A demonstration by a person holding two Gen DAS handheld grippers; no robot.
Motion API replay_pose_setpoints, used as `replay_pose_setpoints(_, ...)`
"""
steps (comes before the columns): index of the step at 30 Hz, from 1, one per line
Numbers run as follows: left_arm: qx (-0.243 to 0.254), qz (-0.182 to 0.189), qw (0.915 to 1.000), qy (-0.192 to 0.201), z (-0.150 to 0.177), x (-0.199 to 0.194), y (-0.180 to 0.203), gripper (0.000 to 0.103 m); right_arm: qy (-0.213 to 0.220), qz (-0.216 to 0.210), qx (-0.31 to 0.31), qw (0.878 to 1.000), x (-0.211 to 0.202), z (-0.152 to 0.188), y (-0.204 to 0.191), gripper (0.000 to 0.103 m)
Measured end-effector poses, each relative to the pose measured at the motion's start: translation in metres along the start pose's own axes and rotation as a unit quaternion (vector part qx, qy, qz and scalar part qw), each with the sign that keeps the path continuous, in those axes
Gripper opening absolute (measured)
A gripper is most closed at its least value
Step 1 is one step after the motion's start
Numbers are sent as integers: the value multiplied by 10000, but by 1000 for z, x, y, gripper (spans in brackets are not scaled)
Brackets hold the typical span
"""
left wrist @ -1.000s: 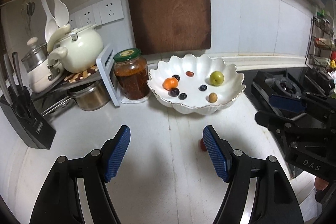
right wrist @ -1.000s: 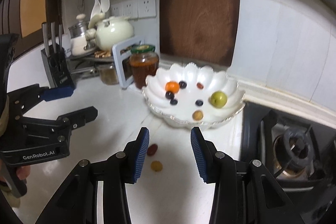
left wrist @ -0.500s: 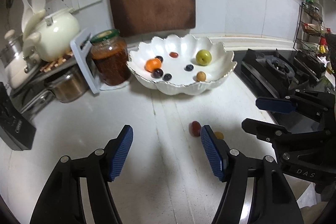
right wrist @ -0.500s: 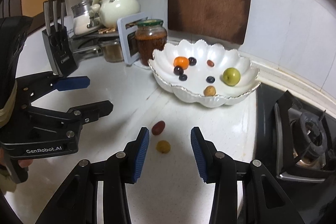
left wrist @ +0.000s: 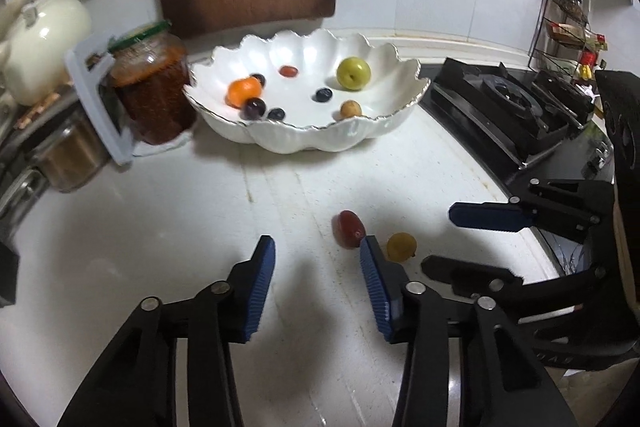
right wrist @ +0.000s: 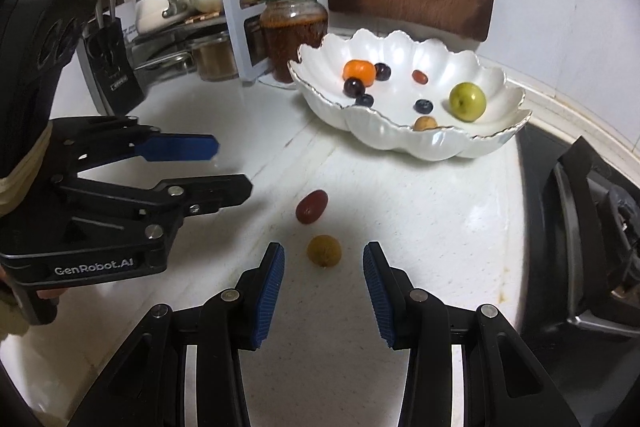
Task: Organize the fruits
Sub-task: 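Move the right tool to the brown round fruit while the left approaches the red date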
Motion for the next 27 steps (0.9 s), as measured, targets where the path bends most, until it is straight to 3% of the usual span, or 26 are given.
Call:
replay_pose_setpoints(11,-247,477,9983,-238,-8,27,0,33,-88,-73,48,9999,19,4,-5,42)
replay_pose_setpoints(27,-504,562,9953,-601,-15,61,2,27,-142,-156,164,9996,35,3,-1,33)
Point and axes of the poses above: each gripper's, at about its wrist camera, not at the fingertips, and x roughly the way its jaws point, y to its right, z to its underside, the point moved 4 cm from there along x, roughly the way its jaws point, and after that the axes turned 12 degrees about z, right-handed, at the moved point
